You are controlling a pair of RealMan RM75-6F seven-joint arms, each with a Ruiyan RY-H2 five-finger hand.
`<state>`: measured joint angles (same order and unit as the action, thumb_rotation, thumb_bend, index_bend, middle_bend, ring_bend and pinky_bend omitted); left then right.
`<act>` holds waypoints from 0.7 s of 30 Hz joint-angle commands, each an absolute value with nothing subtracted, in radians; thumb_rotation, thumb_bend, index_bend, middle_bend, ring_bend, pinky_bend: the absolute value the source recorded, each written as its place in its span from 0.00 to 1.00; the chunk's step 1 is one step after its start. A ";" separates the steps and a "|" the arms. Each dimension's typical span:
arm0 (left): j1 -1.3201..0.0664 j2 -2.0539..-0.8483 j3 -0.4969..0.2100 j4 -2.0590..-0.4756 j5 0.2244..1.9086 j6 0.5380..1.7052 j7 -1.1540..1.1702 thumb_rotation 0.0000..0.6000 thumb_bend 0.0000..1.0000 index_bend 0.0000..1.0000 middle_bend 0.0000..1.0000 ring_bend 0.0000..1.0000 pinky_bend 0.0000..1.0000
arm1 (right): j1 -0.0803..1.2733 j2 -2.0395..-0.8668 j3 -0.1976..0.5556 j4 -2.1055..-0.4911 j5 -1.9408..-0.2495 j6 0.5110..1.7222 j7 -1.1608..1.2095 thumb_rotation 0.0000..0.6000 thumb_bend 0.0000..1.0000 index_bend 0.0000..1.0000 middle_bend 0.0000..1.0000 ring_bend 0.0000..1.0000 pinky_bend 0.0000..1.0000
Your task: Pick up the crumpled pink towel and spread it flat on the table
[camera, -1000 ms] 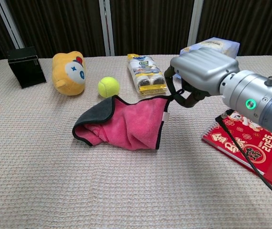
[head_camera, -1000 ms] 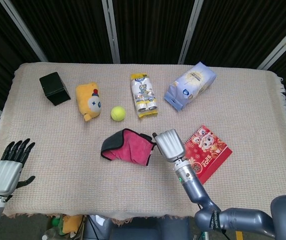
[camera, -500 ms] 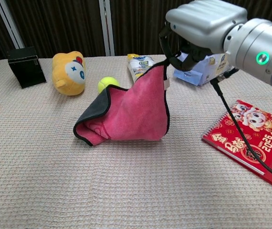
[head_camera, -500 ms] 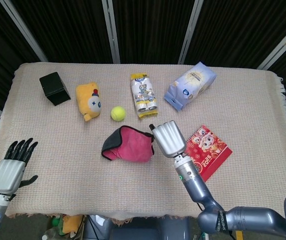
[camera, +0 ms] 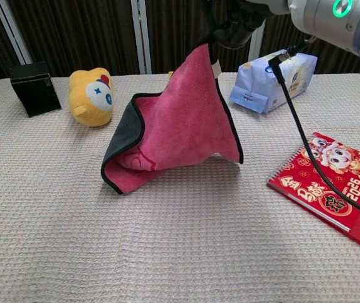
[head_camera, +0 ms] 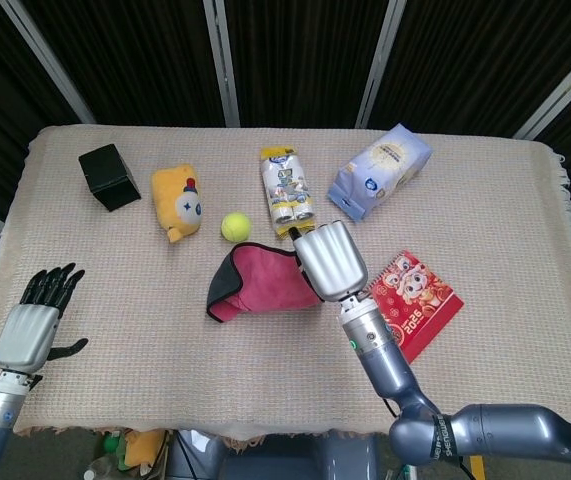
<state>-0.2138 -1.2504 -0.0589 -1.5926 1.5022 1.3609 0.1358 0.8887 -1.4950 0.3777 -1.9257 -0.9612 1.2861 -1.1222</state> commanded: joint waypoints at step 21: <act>-0.378 -1.263 -0.159 -1.754 1.425 1.196 0.124 1.00 0.34 0.05 0.08 0.07 0.21 | 0.959 -1.502 0.355 -1.963 -0.891 1.371 -1.178 1.00 0.57 0.65 1.00 1.00 0.97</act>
<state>-0.3514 -1.2844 -0.1717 -1.7443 1.4044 1.2332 0.1243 0.9584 -1.5018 0.3563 -1.9629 -0.8912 1.3701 -1.1782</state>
